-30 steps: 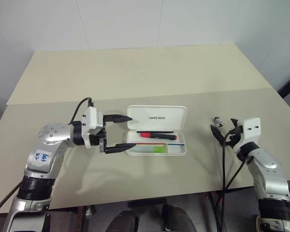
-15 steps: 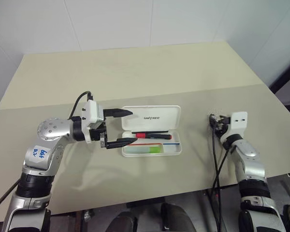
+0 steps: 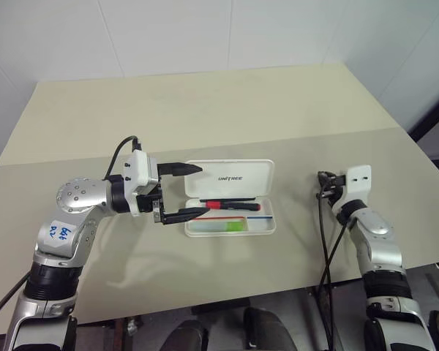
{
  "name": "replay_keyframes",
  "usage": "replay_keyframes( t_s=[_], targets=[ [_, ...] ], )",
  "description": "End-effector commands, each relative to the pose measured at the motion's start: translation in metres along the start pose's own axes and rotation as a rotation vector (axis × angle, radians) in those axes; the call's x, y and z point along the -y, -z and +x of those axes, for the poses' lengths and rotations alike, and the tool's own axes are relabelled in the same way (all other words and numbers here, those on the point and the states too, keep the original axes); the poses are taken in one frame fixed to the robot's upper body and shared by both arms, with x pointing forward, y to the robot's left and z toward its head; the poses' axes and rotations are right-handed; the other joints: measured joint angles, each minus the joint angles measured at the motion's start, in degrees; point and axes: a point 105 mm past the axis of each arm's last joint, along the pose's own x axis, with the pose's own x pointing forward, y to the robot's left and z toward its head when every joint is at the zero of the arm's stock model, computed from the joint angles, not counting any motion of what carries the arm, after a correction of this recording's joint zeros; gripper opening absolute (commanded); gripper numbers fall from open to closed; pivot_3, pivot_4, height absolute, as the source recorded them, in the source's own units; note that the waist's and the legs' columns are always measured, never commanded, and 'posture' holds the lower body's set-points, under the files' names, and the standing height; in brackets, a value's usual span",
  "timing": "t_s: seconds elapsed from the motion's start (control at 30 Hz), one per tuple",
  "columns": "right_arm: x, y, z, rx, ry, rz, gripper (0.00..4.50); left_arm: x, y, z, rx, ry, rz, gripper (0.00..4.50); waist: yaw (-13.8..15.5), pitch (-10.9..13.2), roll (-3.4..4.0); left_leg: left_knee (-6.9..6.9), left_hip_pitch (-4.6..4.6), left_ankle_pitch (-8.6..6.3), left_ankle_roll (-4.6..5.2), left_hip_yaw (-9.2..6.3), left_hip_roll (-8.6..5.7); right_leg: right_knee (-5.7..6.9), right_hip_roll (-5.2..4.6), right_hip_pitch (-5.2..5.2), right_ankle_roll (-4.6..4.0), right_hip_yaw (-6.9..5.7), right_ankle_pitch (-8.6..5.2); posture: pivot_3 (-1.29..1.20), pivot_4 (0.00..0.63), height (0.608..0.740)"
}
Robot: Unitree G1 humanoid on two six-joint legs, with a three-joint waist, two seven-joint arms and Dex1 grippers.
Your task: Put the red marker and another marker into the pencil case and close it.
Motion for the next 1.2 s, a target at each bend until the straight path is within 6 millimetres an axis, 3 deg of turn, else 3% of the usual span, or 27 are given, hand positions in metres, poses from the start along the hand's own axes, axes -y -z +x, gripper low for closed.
replay_keyframes(
  t_s=[0.03,0.2,0.33,0.43,0.57,0.93,1.2],
  targets=[
    [0.004,-0.026,-0.004,0.085,-0.021,-0.06,0.33,0.002,-0.01,0.0,0.038,-0.001,0.044,4.5,-0.01,0.0,0.0,0.0,0.0,0.0,0.0,0.0,0.0,0.0,0.0,0.0,0.0,0.0,0.0,0.0,0.15,0.74],
    [-0.017,-0.047,-0.015,0.162,-0.216,-0.061,0.33,0.002,-0.009,-0.002,0.038,-0.003,0.042,4.5,0.01,0.01,0.01,-0.01,0.0,0.0,0.0,0.0,0.02,-0.01,0.0,-0.01,0.0,0.0,0.0,0.0,0.15,0.74],
    [-0.044,-0.066,-0.048,0.235,-0.554,-0.062,0.33,0.004,-0.005,-0.005,0.027,-0.003,0.032,4.5,0.23,0.02,0.03,-0.01,-0.03,0.0,0.0,-0.03,0.02,-0.03,-0.01,0.0,0.01,0.0,0.01,0.0,0.15,0.74],
    [-0.053,-0.067,-0.074,0.177,-0.789,-0.141,0.33,0.009,0.001,-0.008,0.01,0.01,0.016,4.5,0.33,0.04,0.06,0.0,-0.05,-0.02,0.04,-0.03,0.01,-0.12,-0.02,0.04,0.02,0.02,0.01,0.0,0.15,0.74],
    [-0.066,-0.069,-0.09,0.125,-1.006,-0.206,0.33,0.016,0.007,-0.009,-0.001,0.032,0.0,4.5,0.33,0.03,0.03,0.01,-0.06,-0.05,0.08,0.0,0.01,-0.26,-0.04,0.11,0.03,0.05,0.02,0.0,0.15,0.74],
    [-0.119,-0.068,-0.089,0.15,-1.313,-0.192,0.33,0.034,0.011,0.002,0.026,0.057,-0.04,4.5,0.95,-0.02,-0.06,0.05,-0.05,-0.04,0.03,0.01,0.07,-0.28,-0.02,0.11,0.03,0.04,0.03,0.0,0.15,0.74],
    [-0.127,-0.054,-0.081,0.125,-1.378,-0.188,0.33,0.041,0.015,0.004,0.03,0.062,-0.063,4.5,1.71,-0.01,-0.05,0.05,-0.08,-0.07,0.09,-0.01,-0.01,-0.25,-0.06,0.05,-0.02,-0.01,0.06,0.0,0.15,0.74]
  ],
)
